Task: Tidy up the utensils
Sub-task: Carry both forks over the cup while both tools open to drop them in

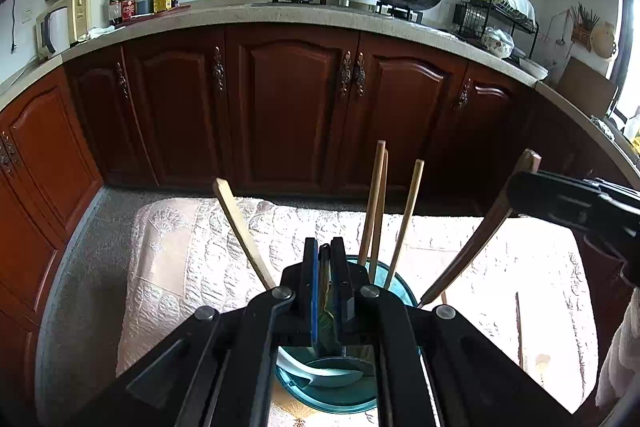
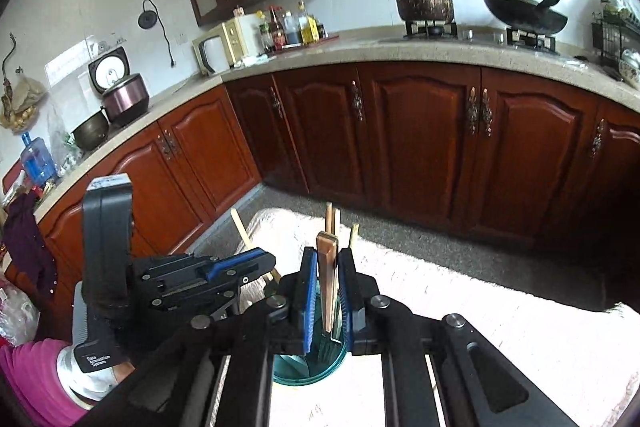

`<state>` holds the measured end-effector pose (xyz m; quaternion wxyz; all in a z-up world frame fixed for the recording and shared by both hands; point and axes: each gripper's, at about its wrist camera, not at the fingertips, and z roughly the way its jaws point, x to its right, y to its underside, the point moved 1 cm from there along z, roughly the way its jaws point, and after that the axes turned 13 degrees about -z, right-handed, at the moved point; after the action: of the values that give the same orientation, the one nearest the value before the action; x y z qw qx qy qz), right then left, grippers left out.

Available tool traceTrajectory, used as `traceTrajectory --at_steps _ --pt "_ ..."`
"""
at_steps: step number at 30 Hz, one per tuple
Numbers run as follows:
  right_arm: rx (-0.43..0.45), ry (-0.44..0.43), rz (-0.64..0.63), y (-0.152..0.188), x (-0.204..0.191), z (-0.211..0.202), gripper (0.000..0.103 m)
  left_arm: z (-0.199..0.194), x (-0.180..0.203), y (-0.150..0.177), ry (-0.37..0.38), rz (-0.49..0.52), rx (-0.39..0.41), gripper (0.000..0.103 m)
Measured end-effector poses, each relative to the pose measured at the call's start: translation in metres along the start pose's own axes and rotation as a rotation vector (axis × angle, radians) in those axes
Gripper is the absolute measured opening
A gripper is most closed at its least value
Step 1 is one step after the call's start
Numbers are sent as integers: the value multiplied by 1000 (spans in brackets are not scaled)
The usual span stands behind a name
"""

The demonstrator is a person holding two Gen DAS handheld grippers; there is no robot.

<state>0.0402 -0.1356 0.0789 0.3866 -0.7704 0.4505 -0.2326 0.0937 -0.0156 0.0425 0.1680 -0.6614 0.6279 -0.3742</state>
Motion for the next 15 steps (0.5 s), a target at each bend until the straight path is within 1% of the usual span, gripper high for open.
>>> traceTrajectory --at_steps 12,15 --pt "-84 -54 16 15 5 47 12 24 0 15 -21 2 -55 5" --pt "-87 -60 37 20 8 53 12 30 0 19 -25 0 -67 5"
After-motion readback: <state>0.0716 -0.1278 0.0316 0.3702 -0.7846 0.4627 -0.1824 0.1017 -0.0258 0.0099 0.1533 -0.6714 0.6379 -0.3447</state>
